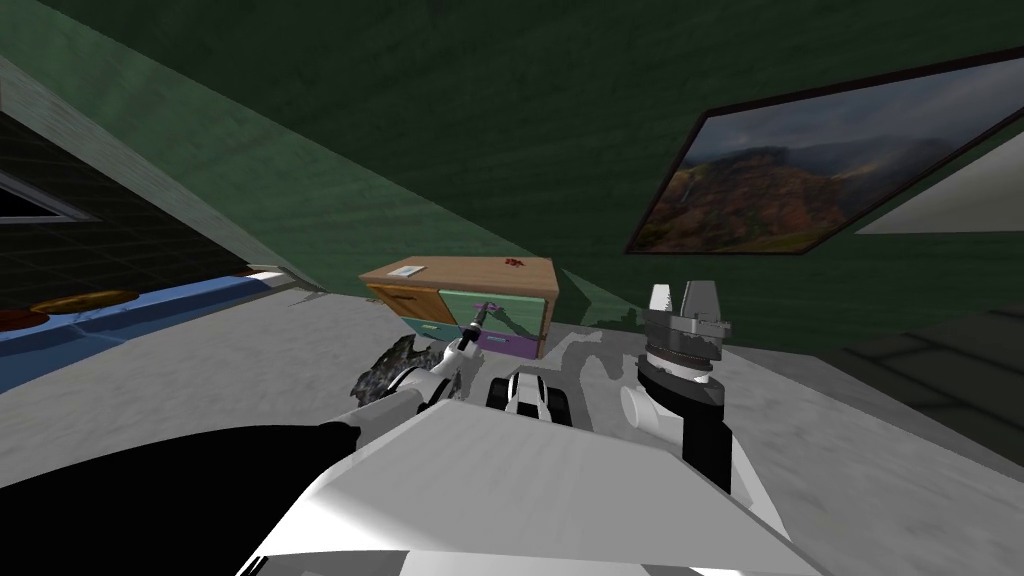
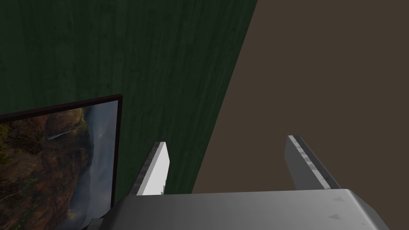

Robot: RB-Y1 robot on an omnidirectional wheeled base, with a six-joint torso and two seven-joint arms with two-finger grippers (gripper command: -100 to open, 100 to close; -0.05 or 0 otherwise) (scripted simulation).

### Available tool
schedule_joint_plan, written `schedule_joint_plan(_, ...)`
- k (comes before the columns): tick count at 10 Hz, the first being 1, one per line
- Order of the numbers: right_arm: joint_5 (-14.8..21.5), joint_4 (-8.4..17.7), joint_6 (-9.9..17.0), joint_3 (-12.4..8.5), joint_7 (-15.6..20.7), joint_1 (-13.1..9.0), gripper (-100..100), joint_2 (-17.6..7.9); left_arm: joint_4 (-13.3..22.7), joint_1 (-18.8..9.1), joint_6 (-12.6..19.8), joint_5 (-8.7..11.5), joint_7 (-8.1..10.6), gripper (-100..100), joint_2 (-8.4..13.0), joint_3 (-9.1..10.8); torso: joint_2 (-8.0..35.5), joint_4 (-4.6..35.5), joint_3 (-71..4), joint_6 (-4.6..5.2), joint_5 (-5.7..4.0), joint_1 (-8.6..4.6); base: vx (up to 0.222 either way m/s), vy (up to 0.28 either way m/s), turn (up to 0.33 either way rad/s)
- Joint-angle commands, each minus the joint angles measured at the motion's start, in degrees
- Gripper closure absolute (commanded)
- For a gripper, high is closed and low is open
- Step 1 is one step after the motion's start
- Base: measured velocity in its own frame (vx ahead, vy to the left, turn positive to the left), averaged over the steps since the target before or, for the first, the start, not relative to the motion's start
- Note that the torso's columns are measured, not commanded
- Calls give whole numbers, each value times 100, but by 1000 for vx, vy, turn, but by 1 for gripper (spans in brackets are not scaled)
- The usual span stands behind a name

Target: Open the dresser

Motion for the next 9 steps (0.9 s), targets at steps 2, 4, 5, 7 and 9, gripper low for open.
schedule_joint_plan(2, 0, 0, 0, 0, 0, 0, 0, 0, 338, -148, -89, 13, 13, -100, 15, 5, -11, -9, -8, -2, 6, 12, 0, 0, 0)
schedule_joint_plan(4, 0, 0, 0, -1, 0, 1, 0, -1, -84, 191, 34, -64, -40, 100, -85, 0, -12, -11, -8, -3, 9, 17, 30, 38, -4)
schedule_joint_plan(5, 0, 0, 0, 0, 0, 0, 0, -1, -361, 408, 151, -140, -103, 100, -197, -2, -58, -43, -31, -5, 22, 38, 49, 49, 7)
schedule_joint_plan(7, 0, 0, 0, -1, 0, 1, 0, -1, -736, 694, 269, -217, -166, 100, -309, -5, -70, -57, -42, -2, 25, 30, 58, 44, -2)
schedule_joint_plan(9, 0, 0, 0, -1, 0, 1, 0, -1, -1188, 987, 386, -294, -229, 100, -421, -7, -63, -68, -37, 2, 33, 28, 39, 49, 1)
